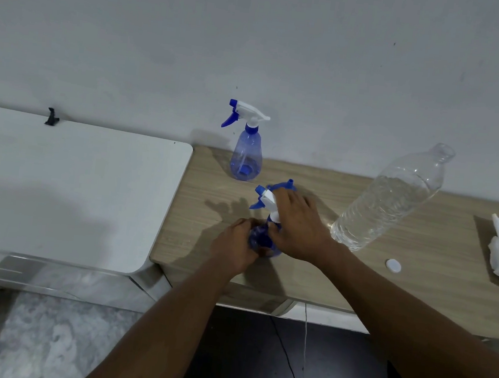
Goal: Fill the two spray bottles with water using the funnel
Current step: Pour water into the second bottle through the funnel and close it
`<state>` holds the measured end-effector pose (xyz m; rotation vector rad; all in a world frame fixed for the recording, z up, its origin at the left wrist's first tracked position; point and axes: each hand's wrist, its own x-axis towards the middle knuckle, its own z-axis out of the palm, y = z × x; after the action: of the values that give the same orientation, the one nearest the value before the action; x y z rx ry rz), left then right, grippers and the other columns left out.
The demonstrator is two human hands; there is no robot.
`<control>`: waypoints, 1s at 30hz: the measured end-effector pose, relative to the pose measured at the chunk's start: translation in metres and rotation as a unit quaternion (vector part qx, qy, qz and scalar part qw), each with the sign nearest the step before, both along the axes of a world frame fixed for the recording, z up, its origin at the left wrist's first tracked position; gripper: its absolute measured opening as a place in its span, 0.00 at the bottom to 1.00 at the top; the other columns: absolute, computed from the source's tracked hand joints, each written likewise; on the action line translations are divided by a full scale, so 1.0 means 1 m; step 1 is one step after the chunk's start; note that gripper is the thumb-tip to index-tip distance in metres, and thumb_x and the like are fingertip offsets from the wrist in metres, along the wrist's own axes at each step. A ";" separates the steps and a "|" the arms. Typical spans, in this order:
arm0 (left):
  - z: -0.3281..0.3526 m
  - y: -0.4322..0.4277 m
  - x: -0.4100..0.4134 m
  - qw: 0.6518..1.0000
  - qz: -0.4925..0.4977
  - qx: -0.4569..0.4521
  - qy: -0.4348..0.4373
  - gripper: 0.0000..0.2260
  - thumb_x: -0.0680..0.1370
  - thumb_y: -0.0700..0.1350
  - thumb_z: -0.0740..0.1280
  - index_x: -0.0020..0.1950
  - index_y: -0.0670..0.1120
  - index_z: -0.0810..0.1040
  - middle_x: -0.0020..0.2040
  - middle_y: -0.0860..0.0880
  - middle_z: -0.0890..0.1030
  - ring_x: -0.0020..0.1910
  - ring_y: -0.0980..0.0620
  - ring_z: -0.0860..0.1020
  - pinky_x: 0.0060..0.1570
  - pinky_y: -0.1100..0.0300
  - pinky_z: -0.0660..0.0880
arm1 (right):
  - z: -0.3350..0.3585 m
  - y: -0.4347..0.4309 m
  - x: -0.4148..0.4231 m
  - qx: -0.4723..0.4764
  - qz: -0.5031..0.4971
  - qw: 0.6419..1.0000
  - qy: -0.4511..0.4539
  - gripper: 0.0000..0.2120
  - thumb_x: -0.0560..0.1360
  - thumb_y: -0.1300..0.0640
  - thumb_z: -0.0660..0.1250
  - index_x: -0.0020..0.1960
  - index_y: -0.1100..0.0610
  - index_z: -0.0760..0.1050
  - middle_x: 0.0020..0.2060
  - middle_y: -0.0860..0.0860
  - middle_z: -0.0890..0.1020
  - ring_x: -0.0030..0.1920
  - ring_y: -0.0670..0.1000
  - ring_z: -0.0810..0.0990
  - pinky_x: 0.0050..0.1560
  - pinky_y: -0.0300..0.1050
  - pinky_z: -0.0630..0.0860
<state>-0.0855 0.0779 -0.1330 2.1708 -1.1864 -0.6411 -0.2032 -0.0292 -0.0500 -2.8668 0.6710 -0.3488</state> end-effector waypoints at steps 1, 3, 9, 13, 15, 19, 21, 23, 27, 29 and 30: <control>0.000 0.000 0.000 1.000 0.000 0.007 -0.008 0.28 0.70 0.55 0.77 0.67 0.55 0.72 0.61 0.53 0.78 0.56 0.52 0.78 0.58 0.53 0.76 | 0.000 0.000 0.001 0.013 -0.002 1.000 0.005 0.24 0.74 0.52 0.68 0.66 0.57 0.68 0.56 0.53 0.79 0.54 0.54 0.77 0.62 0.55 0.71; -0.001 0.000 0.000 1.000 -0.002 0.015 -0.010 0.28 0.70 0.55 0.77 0.68 0.54 0.71 0.61 0.53 0.77 0.57 0.52 0.77 0.59 0.54 0.76 | -0.001 0.001 0.003 0.012 -0.020 1.000 0.013 0.24 0.75 0.51 0.70 0.67 0.57 0.67 0.55 0.53 0.80 0.53 0.54 0.79 0.63 0.54 0.71; -0.001 0.000 -0.001 1.000 0.005 0.003 0.001 0.25 0.70 0.55 0.76 0.64 0.55 0.72 0.59 0.54 0.78 0.53 0.53 0.79 0.56 0.53 0.77 | 0.000 0.002 0.001 0.012 -0.008 1.000 -0.008 0.24 0.74 0.51 0.70 0.66 0.57 0.67 0.55 0.53 0.78 0.52 0.54 0.77 0.59 0.54 0.73; -0.001 0.000 -0.002 1.000 0.003 -0.003 0.001 0.27 0.69 0.55 0.77 0.64 0.53 0.73 0.58 0.53 0.78 0.54 0.52 0.78 0.57 0.52 0.77 | -0.001 0.001 0.002 0.013 -0.020 1.000 -0.010 0.25 0.75 0.46 0.72 0.65 0.57 0.68 0.53 0.53 0.80 0.49 0.54 0.79 0.54 0.52 0.73; -0.002 0.000 -0.001 1.000 -0.002 -0.011 0.001 0.25 0.69 0.56 0.77 0.63 0.54 0.73 0.58 0.53 0.79 0.53 0.53 0.78 0.56 0.53 0.77 | -0.003 0.001 0.000 0.010 -0.007 1.000 -0.014 0.26 0.73 0.46 0.71 0.65 0.56 0.68 0.53 0.52 0.79 0.49 0.53 0.77 0.53 0.51 0.74; -0.006 -0.001 0.000 1.000 0.000 0.000 -0.009 0.27 0.69 0.55 0.77 0.65 0.54 0.72 0.59 0.53 0.78 0.54 0.53 0.78 0.57 0.52 0.77 | -0.001 0.001 0.001 0.037 -0.010 0.999 -0.009 0.24 0.75 0.53 0.70 0.67 0.59 0.67 0.55 0.54 0.79 0.50 0.54 0.78 0.57 0.53 0.74; -0.008 -0.001 0.000 1.000 0.001 -0.001 -0.009 0.26 0.69 0.55 0.77 0.64 0.54 0.72 0.58 0.53 0.79 0.53 0.53 0.79 0.57 0.51 0.77 | -0.002 0.002 0.002 0.027 -0.020 0.999 -0.012 0.24 0.75 0.51 0.71 0.66 0.59 0.68 0.55 0.54 0.80 0.50 0.54 0.78 0.56 0.50 0.73; -0.007 -0.002 0.000 1.000 0.004 -0.001 -0.007 0.26 0.69 0.56 0.77 0.63 0.55 0.72 0.57 0.54 0.79 0.53 0.54 0.79 0.56 0.52 0.78 | -0.001 0.003 0.001 0.026 -0.011 0.999 -0.019 0.24 0.74 0.50 0.72 0.65 0.58 0.69 0.55 0.54 0.79 0.50 0.54 0.78 0.55 0.51 0.74; -0.008 -0.001 0.001 1.000 0.002 -0.004 -0.002 0.27 0.69 0.55 0.77 0.66 0.56 0.72 0.60 0.54 0.78 0.55 0.54 0.78 0.57 0.52 0.77 | 0.003 0.004 0.002 0.092 -0.015 0.996 -0.013 0.23 0.76 0.55 0.71 0.67 0.58 0.67 0.56 0.55 0.78 0.47 0.51 0.75 0.48 0.49 0.75; -0.007 -0.001 0.002 1.000 -0.001 -0.012 0.013 0.27 0.69 0.54 0.78 0.64 0.56 0.72 0.59 0.54 0.78 0.54 0.53 0.79 0.56 0.52 0.78 | 0.000 0.005 0.002 0.122 -0.035 0.991 -0.031 0.20 0.76 0.54 0.71 0.64 0.57 0.69 0.53 0.53 0.78 0.45 0.51 0.76 0.44 0.47 0.74; -0.005 -0.001 0.002 0.999 -0.003 -0.022 0.029 0.27 0.68 0.54 0.78 0.63 0.55 0.73 0.58 0.54 0.79 0.52 0.53 0.79 0.55 0.52 0.78 | -0.001 0.005 0.001 0.139 -0.047 0.988 -0.055 0.19 0.75 0.54 0.73 0.61 0.57 0.71 0.50 0.51 0.78 0.44 0.51 0.76 0.42 0.47 0.74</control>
<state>-0.0833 0.0765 -0.1379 2.0985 -1.1666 -0.6685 -0.2021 -0.0238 -0.0506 -2.5389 0.7693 -0.3902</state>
